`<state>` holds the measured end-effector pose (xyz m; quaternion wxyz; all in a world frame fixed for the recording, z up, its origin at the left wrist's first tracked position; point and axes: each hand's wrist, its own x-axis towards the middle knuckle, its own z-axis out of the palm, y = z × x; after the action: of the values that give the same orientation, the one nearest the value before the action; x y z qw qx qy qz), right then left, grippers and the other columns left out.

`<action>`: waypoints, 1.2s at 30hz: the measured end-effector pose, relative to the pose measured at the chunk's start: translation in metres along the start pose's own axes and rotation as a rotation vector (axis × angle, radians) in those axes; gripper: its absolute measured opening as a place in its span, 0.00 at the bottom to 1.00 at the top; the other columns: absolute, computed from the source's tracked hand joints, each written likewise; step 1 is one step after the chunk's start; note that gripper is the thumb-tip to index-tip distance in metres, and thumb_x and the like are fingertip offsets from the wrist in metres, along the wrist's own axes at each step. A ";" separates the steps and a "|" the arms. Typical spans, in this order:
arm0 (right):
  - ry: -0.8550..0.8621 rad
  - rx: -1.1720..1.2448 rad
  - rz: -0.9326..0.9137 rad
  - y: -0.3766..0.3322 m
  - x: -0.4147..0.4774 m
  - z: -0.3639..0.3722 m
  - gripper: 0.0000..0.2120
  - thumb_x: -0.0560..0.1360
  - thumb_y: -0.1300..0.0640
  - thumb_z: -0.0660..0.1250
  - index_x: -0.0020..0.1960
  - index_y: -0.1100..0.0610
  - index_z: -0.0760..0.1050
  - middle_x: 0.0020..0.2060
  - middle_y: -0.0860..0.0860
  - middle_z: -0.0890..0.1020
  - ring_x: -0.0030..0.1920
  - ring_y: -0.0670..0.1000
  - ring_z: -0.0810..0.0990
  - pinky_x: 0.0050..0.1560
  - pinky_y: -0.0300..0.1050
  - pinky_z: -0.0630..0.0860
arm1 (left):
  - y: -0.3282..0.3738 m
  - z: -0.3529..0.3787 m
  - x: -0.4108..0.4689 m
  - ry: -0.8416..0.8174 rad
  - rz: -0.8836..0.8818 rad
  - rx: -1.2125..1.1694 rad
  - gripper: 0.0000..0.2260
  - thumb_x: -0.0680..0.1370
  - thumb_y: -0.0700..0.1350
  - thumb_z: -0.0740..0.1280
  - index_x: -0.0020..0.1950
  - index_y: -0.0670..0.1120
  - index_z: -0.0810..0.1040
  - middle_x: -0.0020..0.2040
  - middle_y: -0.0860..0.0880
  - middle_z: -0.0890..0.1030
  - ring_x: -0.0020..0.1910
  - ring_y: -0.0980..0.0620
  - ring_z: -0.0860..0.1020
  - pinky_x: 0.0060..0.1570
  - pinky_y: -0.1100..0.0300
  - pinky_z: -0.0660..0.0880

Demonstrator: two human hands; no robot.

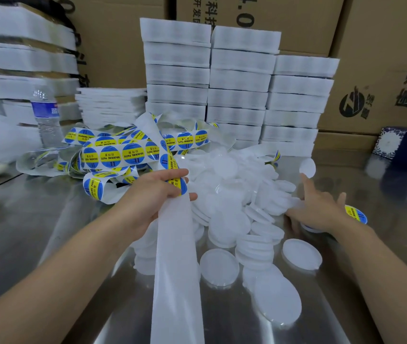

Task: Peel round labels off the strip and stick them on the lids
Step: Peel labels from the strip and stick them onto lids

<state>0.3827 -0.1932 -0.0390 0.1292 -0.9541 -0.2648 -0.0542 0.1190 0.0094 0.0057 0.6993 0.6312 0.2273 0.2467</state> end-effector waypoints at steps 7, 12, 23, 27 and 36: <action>-0.011 -0.107 -0.010 0.004 0.003 0.002 0.37 0.74 0.40 0.57 0.76 0.49 0.43 0.66 0.55 0.73 0.68 0.60 0.66 0.69 0.66 0.39 | -0.002 0.000 0.001 -0.001 0.012 0.045 0.20 0.76 0.28 0.58 0.51 0.51 0.80 0.56 0.52 0.81 0.44 0.51 0.85 0.46 0.56 0.79; 0.000 -0.104 -0.005 0.004 0.002 0.000 0.37 0.73 0.39 0.60 0.74 0.50 0.47 0.58 0.54 0.78 0.63 0.61 0.70 0.69 0.66 0.42 | -0.003 0.001 0.002 0.004 0.012 0.055 0.20 0.76 0.28 0.58 0.51 0.50 0.80 0.56 0.52 0.82 0.44 0.50 0.85 0.49 0.55 0.79; 0.354 0.180 0.010 -0.023 -0.021 -0.036 0.40 0.70 0.43 0.68 0.75 0.52 0.52 0.61 0.55 0.76 0.64 0.60 0.70 0.71 0.61 0.53 | -0.001 0.004 -0.006 -0.030 0.040 0.043 0.17 0.76 0.30 0.59 0.43 0.45 0.85 0.48 0.47 0.86 0.45 0.50 0.85 0.48 0.59 0.79; 0.335 0.565 -0.192 -0.065 -0.044 -0.038 0.40 0.68 0.48 0.72 0.74 0.49 0.55 0.53 0.48 0.76 0.56 0.52 0.75 0.60 0.52 0.70 | -0.004 0.009 -0.009 -0.072 0.014 0.111 0.12 0.77 0.33 0.60 0.48 0.44 0.83 0.45 0.48 0.86 0.43 0.51 0.85 0.39 0.65 0.80; 0.206 0.709 -0.489 -0.121 -0.096 -0.018 0.43 0.61 0.44 0.71 0.71 0.39 0.55 0.50 0.36 0.74 0.49 0.37 0.73 0.43 0.29 0.70 | -0.011 0.017 -0.009 -0.087 0.008 0.283 0.09 0.72 0.52 0.70 0.42 0.48 0.86 0.43 0.51 0.86 0.40 0.55 0.83 0.42 0.62 0.76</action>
<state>0.2374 -0.1452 -0.0118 0.4576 -0.7496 -0.4708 -0.0839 0.1232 -0.0100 -0.0038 0.6115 0.7345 0.2268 0.1874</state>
